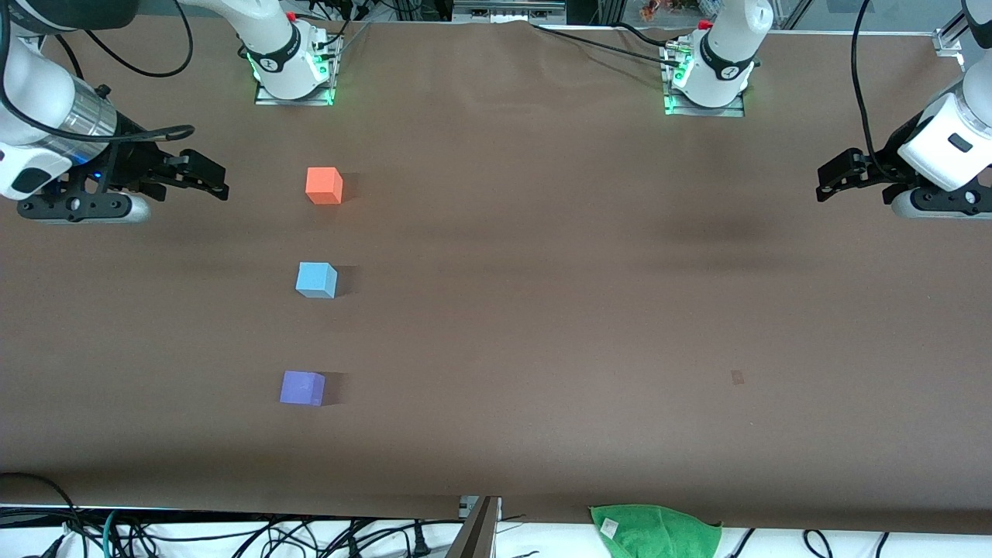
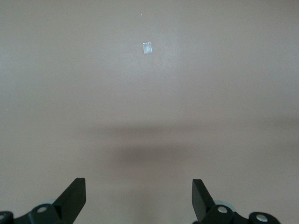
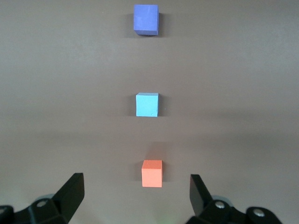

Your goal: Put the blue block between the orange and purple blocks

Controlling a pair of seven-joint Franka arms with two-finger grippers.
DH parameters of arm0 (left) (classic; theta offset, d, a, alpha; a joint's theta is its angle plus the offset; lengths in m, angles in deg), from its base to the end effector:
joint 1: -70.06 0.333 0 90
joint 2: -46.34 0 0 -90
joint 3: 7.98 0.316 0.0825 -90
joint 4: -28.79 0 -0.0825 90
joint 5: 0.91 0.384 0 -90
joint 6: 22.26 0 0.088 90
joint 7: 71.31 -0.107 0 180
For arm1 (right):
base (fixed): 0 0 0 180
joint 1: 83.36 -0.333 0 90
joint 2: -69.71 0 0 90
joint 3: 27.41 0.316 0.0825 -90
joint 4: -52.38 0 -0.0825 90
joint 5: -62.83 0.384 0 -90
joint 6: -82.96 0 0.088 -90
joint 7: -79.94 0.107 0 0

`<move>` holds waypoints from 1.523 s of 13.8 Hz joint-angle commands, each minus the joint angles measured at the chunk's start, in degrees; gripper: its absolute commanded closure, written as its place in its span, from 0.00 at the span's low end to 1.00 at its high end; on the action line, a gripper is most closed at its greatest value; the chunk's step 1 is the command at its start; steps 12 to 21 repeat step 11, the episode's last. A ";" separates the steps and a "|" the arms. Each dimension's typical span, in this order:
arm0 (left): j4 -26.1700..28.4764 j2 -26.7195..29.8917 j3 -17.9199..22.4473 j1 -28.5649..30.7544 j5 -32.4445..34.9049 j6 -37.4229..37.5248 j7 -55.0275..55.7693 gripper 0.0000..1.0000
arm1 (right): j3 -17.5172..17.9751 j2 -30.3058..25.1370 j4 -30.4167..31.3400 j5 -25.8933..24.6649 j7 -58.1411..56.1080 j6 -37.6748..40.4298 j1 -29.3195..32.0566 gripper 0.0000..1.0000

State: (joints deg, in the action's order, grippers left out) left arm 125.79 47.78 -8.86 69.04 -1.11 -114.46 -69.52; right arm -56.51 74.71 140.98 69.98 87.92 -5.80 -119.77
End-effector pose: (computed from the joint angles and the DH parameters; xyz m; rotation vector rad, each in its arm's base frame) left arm 0.5460 -0.0186 0.5839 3.1390 -0.0026 -0.0922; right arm 0.5661 0.0983 0.5911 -3.0670 0.0207 0.1285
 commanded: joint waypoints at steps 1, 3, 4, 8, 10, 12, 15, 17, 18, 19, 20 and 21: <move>-0.41 0.06 0.18 -0.30 1.17 0.71 0.06 0.00 | 11.00 -0.70 0.87 -1.08 -1.03 0.43 10.67 0.00; -0.41 0.06 0.18 -0.30 1.17 0.71 0.15 0.00 | 21.15 -0.44 0.69 -2.22 -5.58 -0.53 22.39 0.00; -0.41 0.06 0.18 -0.30 1.17 0.71 0.06 0.00 | 25.02 -0.52 0.69 -2.40 -6.65 -0.54 26.44 0.00; -0.41 0.06 0.18 -0.30 1.17 0.71 0.15 0.00 | 28.22 -0.35 0.08 -2.76 -5.70 -0.10 28.76 0.00; -0.41 0.06 0.18 -0.30 1.17 0.71 0.15 0.00 | 28.40 -0.17 -0.01 -3.54 -5.78 -0.36 28.68 0.00; -0.41 0.06 0.18 -0.30 1.17 0.71 0.15 0.00 | 28.57 -0.17 -0.01 -4.77 -5.69 -0.28 28.59 0.00; -0.41 0.06 0.18 -0.30 1.17 0.71 0.15 0.00 | 28.57 -0.17 -0.01 -4.77 -5.69 -0.28 28.59 0.00; -0.41 0.06 0.18 -0.30 1.17 0.71 0.15 0.00 | 28.57 -0.17 -0.01 -4.77 -5.69 -0.28 28.59 0.00; -0.41 0.06 0.18 -0.30 1.17 0.71 0.15 0.00 | 28.57 -0.17 -0.01 -4.77 -5.69 -0.28 28.59 0.00; -0.41 0.06 0.18 -0.30 1.17 0.71 0.15 0.00 | 28.57 -0.17 -0.01 -4.77 -5.69 -0.28 28.59 0.00; -0.41 0.06 0.18 -0.30 1.17 0.71 0.15 0.00 | 28.57 -0.17 -0.01 -4.77 -5.69 -0.28 28.59 0.00; -0.41 0.06 0.18 -0.30 1.17 0.71 0.15 0.00 | 28.57 -0.17 -0.01 -4.77 -5.69 -0.28 28.59 0.00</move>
